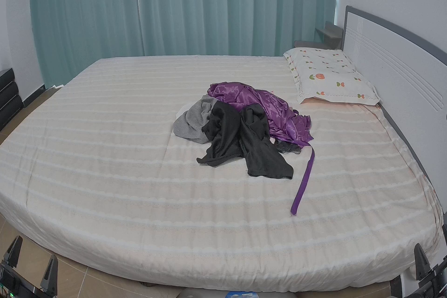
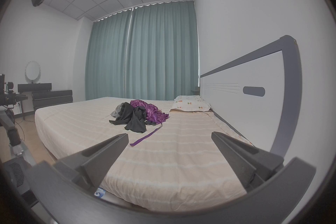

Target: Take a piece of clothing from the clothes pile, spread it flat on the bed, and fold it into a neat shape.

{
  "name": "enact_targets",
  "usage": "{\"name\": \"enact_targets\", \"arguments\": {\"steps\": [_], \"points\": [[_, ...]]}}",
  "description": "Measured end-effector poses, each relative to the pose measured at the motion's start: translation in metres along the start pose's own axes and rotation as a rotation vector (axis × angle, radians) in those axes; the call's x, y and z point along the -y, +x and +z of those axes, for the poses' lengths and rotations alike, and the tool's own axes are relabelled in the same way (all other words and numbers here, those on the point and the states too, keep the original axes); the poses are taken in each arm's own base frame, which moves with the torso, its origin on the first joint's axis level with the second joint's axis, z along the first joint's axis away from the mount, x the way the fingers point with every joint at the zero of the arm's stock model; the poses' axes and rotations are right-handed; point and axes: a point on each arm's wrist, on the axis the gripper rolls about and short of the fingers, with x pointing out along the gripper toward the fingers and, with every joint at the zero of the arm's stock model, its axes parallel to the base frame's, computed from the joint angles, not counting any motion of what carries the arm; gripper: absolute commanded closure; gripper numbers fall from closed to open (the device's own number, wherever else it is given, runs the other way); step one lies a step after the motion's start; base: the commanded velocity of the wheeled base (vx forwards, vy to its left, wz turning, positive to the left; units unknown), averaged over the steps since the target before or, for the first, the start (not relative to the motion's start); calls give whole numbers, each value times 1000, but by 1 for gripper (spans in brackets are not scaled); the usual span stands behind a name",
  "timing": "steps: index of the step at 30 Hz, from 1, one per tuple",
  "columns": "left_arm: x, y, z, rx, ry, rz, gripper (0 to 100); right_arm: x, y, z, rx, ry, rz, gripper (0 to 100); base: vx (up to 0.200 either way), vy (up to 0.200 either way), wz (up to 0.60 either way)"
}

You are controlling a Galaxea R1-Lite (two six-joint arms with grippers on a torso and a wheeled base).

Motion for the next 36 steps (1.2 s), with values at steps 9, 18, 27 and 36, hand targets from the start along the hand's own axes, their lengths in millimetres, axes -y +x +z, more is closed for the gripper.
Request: {"name": "enact_targets", "arguments": {"steps": [9, 18, 27, 36], "points": [[0, 0, 0, 0, 0, 0, 0, 0, 0, 5, 10, -2, 24, 0, 0, 0, 0], [0, 0, 0, 0, 0, 0, 0, 0, 11, 44, -27, 61, 115, 0, 0, 0, 0], [0, 0, 0, 0, 0, 0, 0, -5, 67, 73, -184, 114, 239, 0, 0, 0, 0], [0, 0, 0, -1, 0, 0, 0, -22, 147, 85, -321, 170, 293, 0, 0, 0, 0]]}}
